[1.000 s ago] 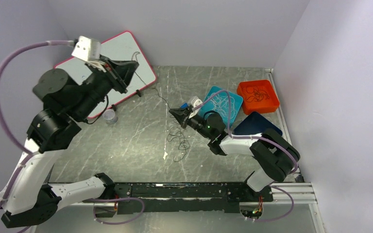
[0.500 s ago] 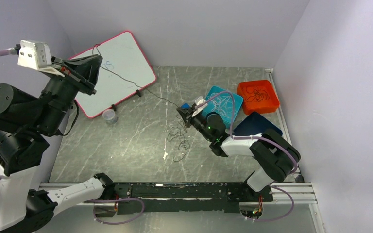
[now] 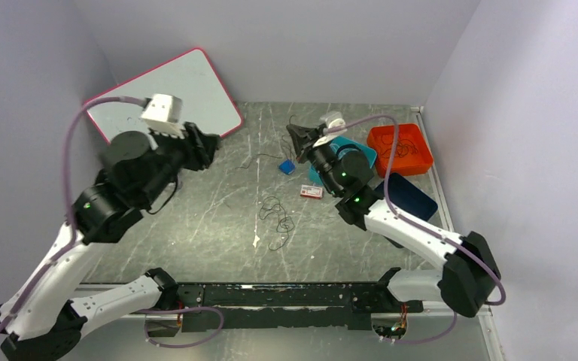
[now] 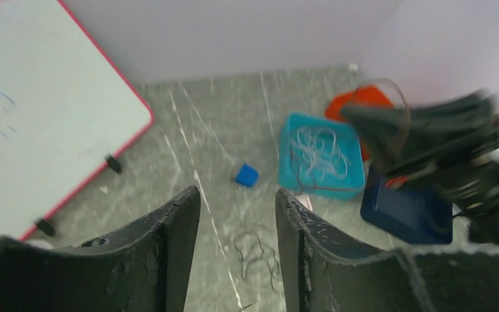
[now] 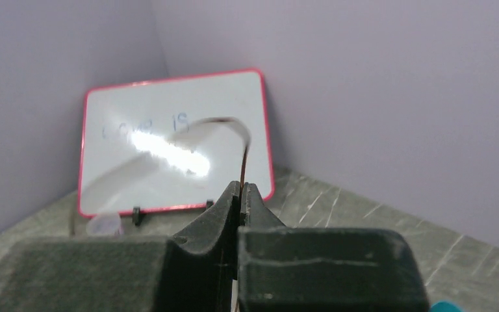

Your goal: Untangle the cables

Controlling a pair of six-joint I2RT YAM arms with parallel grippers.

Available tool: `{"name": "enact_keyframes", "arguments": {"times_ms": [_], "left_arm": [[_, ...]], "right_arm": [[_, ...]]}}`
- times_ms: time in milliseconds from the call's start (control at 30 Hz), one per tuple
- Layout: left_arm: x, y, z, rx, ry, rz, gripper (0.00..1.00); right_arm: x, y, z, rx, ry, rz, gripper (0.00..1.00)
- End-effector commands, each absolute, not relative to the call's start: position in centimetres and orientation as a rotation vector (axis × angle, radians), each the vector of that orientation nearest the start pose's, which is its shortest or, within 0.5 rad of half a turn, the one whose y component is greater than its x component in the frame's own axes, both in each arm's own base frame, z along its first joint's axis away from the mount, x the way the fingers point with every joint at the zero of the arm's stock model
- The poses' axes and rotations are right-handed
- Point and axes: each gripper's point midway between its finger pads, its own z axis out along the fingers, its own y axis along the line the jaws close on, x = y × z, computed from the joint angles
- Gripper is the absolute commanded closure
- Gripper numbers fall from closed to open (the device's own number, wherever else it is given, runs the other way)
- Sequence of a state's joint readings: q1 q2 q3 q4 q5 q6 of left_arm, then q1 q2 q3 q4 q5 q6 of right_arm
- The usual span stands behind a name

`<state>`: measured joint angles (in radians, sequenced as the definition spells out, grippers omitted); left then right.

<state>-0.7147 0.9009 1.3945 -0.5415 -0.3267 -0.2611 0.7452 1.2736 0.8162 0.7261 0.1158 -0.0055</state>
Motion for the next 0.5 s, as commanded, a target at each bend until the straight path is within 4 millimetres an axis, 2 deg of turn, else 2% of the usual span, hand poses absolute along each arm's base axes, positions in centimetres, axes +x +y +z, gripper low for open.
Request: {"name": "enact_keyframes", "arguments": {"times_ms": [0, 67, 100, 133, 300, 467], "left_arm": [[25.0, -18.1, 41.1, 0.127, 1.680, -0.617, 0.46], [25.2, -19.0, 39.9, 0.149, 1.698, -0.642, 0.41], [25.3, -19.4, 39.2, 0.162, 1.709, -0.649, 0.33], [25.4, -19.8, 38.7, 0.174, 1.717, -0.656, 0.31], [25.8, -21.3, 36.1, 0.170, 1.770, -0.705, 0.29], [26.0, -22.2, 34.0, 0.182, 1.812, -0.726, 0.30]], "right_arm": [[34.1, 25.7, 36.0, -0.312, 1.321, 0.474, 1.00], [34.1, 24.9, 37.2, -0.280, 1.324, 0.464, 1.00], [34.1, 24.5, 37.7, -0.258, 1.328, 0.457, 1.00], [34.1, 24.1, 38.1, -0.244, 1.333, 0.455, 1.00], [33.9, 23.0, 40.0, -0.209, 1.355, 0.456, 1.00], [34.4, 21.1, 40.6, -0.162, 1.394, 0.437, 1.00]]}}
